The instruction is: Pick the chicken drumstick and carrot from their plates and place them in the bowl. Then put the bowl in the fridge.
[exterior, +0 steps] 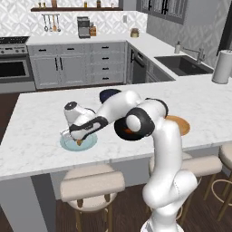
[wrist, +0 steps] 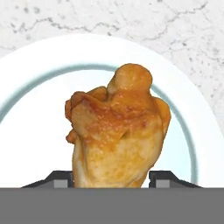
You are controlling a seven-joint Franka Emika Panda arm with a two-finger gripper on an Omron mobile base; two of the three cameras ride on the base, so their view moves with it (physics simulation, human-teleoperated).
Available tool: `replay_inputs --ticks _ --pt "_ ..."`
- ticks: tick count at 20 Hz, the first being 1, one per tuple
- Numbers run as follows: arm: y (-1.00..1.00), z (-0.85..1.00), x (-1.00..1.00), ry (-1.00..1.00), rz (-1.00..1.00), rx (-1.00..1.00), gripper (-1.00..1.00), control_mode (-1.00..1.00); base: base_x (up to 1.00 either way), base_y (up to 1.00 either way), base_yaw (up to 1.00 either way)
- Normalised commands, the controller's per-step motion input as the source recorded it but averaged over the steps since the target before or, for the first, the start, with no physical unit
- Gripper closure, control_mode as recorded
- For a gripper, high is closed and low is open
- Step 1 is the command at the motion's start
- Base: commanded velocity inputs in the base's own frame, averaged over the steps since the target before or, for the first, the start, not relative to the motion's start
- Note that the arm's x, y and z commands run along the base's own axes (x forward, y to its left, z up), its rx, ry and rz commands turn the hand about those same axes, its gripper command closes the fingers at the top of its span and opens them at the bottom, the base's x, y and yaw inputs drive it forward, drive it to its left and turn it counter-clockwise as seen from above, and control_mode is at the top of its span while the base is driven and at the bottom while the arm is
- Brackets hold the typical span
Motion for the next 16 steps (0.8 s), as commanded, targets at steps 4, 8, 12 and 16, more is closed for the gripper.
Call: replay_inputs --ticks 4,8,12,16 --pt "-0.82 0.44 -0.43 -0.14 -0.08 0.05 1.0 -1.0 0.0 0.0 0.0" --pt "-0.97 0.98 -0.24 -0.18 -0.21 0.12 1.0 -1.0 0.0 0.0 0.0" --pt "-1.0 1.0 -0.03 -0.15 -0.27 0.16 1.0 -1.0 0.0 0.0 0.0" --pt "-1.0 1.0 0.0 -0.11 -0.28 0.17 1.0 -1.0 0.0 0.0 0.0"
